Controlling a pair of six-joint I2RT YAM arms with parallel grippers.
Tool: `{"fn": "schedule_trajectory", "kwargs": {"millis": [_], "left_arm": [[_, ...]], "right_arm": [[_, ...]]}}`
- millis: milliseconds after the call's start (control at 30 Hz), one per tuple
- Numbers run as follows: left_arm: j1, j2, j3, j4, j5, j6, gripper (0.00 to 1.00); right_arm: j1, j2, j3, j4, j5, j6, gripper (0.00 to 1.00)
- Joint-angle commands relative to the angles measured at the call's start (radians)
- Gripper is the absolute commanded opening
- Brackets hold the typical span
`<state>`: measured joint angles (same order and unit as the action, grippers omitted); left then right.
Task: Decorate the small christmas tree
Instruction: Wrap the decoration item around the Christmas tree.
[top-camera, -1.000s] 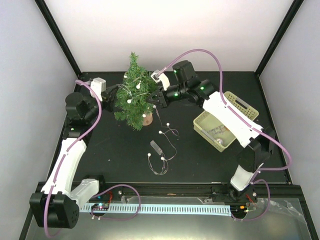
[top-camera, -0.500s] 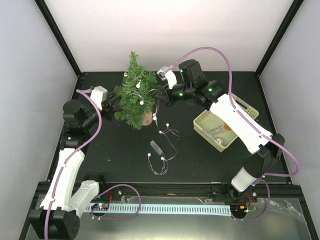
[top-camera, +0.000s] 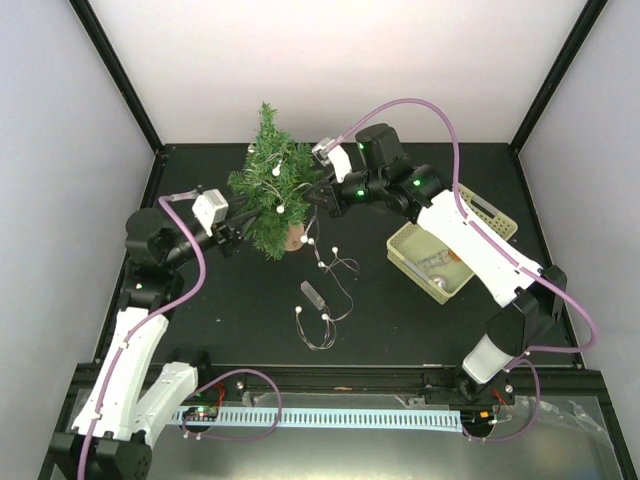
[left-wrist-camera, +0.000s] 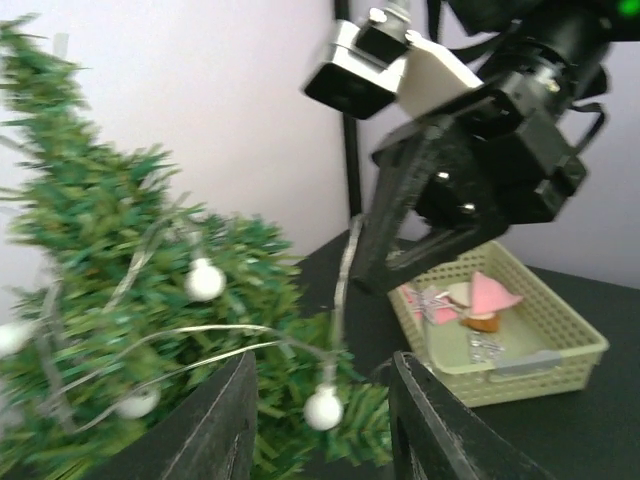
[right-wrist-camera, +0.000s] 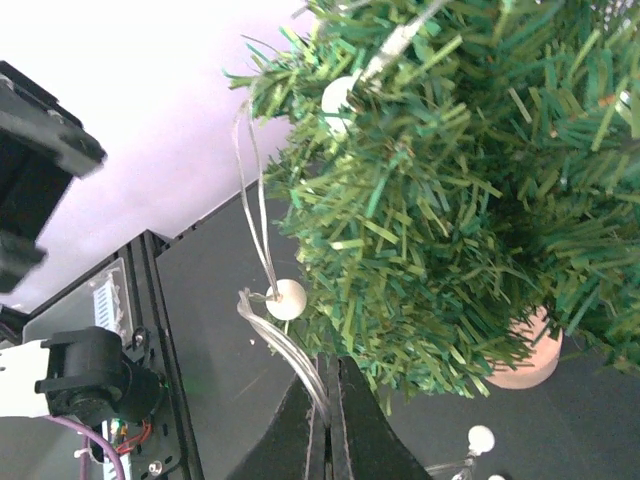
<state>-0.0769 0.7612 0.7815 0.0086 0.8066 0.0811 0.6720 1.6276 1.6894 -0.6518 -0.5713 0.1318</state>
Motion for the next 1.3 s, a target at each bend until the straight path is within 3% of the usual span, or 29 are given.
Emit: {"fn": "schedule_trajectory", "kwargs": {"millis": [0, 267, 933, 967, 1100, 1167, 1267], "left_arm": [[-0.091, 0.034, 0.072, -0.002, 0.046, 0.091, 0.39], [-0.247, 0.171, 0.24, -0.163, -0.092, 0.276, 0.42], [-0.289, 0.276, 0.303, -0.186, -0.165, 0.351, 0.33], [-0.29, 0.279, 0.306, -0.186, -0.163, 0.353, 0.31], [-0.291, 0.279, 0.302, -0.175, -0.152, 0.345, 0.04], [-0.291, 0.276, 0.295, -0.163, -0.145, 0.33, 0.02], [-0.291, 0.276, 0.292, -0.156, -0.146, 0.315, 0.02]], "right_arm": [[0.001, -0.023, -0.005, 0.069, -0.058, -0.03, 0.01], [0.003, -0.065, -0.066, 0.142, -0.112, -0.085, 0.01], [0.003, -0.095, -0.115, 0.192, -0.144, -0.124, 0.01], [0.003, -0.095, -0.117, 0.192, -0.144, -0.125, 0.01], [0.002, -0.101, -0.133, 0.19, -0.135, -0.129, 0.02], [0.003, -0.114, -0.154, 0.193, -0.114, -0.136, 0.11], [0.003, -0.162, -0.254, 0.235, -0.042, -0.153, 0.37]]}}
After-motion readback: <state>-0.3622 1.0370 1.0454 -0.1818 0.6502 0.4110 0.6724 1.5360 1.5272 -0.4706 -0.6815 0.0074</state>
